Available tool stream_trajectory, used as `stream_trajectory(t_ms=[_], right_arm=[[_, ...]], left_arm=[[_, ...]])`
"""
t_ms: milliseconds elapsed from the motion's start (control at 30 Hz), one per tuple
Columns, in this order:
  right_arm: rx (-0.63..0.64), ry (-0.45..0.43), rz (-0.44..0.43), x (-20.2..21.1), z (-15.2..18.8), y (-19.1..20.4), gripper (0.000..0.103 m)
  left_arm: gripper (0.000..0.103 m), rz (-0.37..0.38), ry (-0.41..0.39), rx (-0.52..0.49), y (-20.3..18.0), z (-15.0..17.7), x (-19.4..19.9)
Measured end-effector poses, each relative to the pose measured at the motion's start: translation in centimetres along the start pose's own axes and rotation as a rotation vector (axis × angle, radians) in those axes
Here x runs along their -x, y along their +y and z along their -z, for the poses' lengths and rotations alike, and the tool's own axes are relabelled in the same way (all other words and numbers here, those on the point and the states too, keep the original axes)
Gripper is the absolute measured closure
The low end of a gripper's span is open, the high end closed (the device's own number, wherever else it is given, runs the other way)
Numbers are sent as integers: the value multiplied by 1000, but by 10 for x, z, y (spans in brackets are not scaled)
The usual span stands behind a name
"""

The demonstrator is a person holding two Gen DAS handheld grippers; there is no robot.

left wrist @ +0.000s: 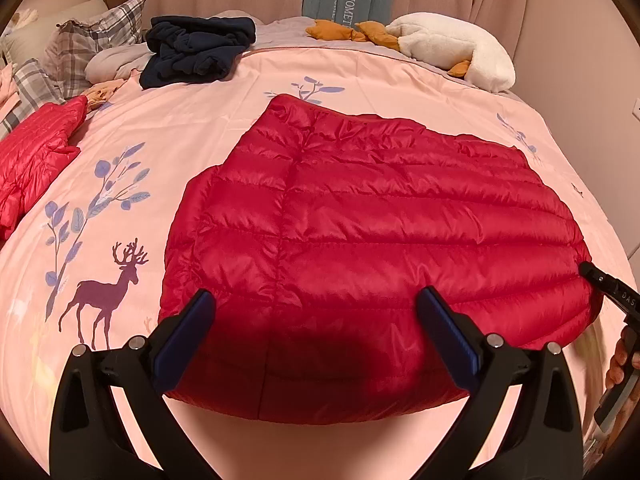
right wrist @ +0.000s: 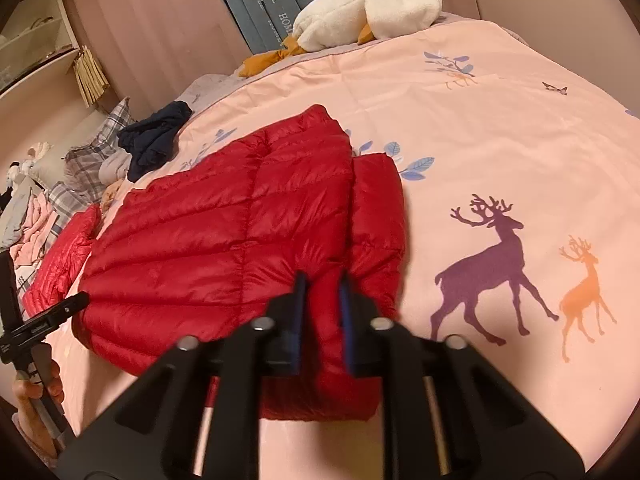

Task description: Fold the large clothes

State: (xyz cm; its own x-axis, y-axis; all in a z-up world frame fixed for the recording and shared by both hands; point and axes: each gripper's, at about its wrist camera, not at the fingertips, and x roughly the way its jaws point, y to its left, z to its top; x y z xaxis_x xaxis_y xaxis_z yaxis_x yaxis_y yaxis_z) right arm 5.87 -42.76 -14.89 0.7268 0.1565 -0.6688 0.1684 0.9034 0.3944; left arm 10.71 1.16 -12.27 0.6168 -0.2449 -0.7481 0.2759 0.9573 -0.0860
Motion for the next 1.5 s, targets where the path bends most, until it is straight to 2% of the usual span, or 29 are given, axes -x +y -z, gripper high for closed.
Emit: stream_trajectory(t_ms=[133,267,400,500,600,667,733,800,867,967,1100,1233,1500], right_arm=[[58,0,15,13,10,10,97],[6,17,-6,12,15,1,95],[36,-46,46,25,9,14,80],[107,-89,60,36,7,35,59],[183,-112,69,39,8,60,43],[202,-121,78,39,8,69,41],[219,-151,144,40,6,75,41],[239,-210,210,46,6,79,41],[265,-258,224,53,6,86,41],[314,-223,169,46,5,96,41],[344,-126,133,22,12,100,41],[312,-10,142,-6,24,92,41],[289,21,131,-4,34,88,41]], left_arm=[[1,5,-5,-6,0,4,4],[1,11,-2,-14,1,8,2],[1,9,-14,-14,1,7,8],[1,13,-25,-20,-2,10,14],[1,17,-36,-30,-8,12,18],[1,19,-44,-37,-12,13,20],[1,14,-54,-52,-17,15,22],[1,11,-60,-69,-23,17,23],[1,11,-61,-81,-26,18,23],[1,21,-49,-86,-30,20,19],[1,23,-33,-90,-32,25,13],[1,31,-10,-98,-33,29,5],[1,34,5,-106,-34,40,5]])
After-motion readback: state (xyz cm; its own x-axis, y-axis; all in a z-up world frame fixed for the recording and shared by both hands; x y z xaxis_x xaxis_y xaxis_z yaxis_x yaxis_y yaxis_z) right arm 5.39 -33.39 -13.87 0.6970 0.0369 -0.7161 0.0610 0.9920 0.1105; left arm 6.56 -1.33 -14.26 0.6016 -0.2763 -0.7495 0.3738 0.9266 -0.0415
